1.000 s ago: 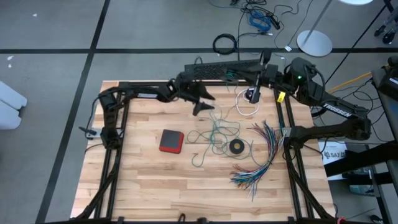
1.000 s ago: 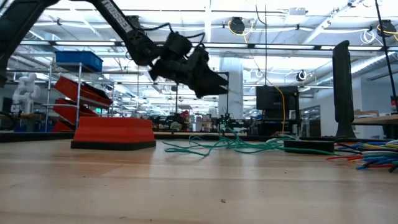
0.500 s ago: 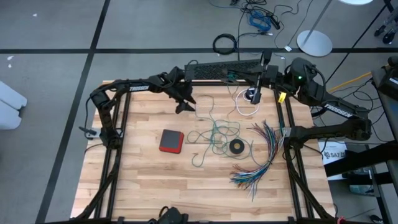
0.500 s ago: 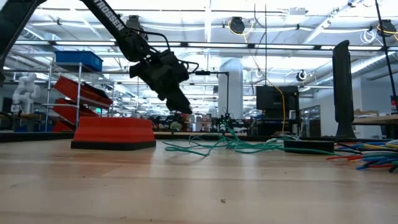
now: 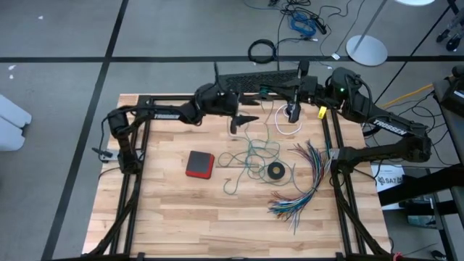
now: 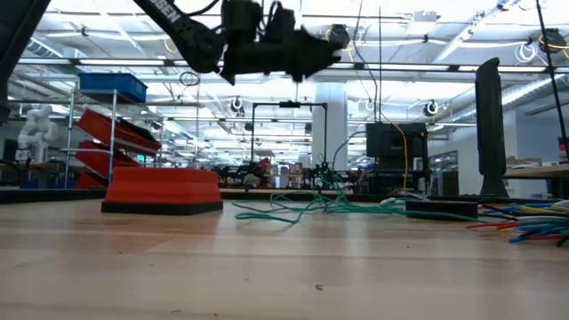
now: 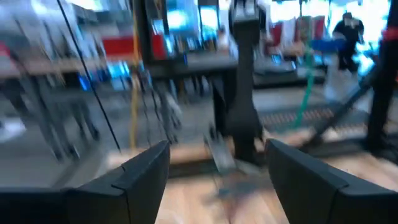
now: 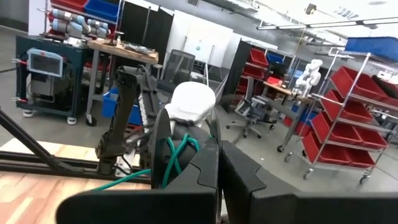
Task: Coiling cords
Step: Coil the green wire cable on the spool
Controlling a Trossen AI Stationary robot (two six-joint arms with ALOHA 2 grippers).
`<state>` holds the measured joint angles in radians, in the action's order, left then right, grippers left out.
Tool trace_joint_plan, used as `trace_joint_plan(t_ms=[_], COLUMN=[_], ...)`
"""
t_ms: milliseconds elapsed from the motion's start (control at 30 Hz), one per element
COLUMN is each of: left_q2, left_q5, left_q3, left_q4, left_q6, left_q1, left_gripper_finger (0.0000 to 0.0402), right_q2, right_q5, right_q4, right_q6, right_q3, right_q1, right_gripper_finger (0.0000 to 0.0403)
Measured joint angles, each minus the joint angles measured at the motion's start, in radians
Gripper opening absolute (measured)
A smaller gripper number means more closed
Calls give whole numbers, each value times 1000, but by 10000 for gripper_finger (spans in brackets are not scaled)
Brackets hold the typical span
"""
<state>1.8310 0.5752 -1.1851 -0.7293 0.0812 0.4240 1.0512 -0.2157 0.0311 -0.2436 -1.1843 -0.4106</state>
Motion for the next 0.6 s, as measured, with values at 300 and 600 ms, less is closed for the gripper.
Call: trace_joint_plan(t_ms=[300, 600], left_q2=[12, 13], left_q5=[-150, -211], left_q3=[0, 0], left_q4=[-152, -75], left_q6=[-106, -98], left_q1=[-85, -126], left_gripper_finger=[270, 270], right_q2=[24, 84], right_q5=[2, 4], right_q4=[-17, -63], right_q6=[-31, -38], right_q3=[0, 1], right_q1=[25, 36], right_gripper_finger=[0, 0])
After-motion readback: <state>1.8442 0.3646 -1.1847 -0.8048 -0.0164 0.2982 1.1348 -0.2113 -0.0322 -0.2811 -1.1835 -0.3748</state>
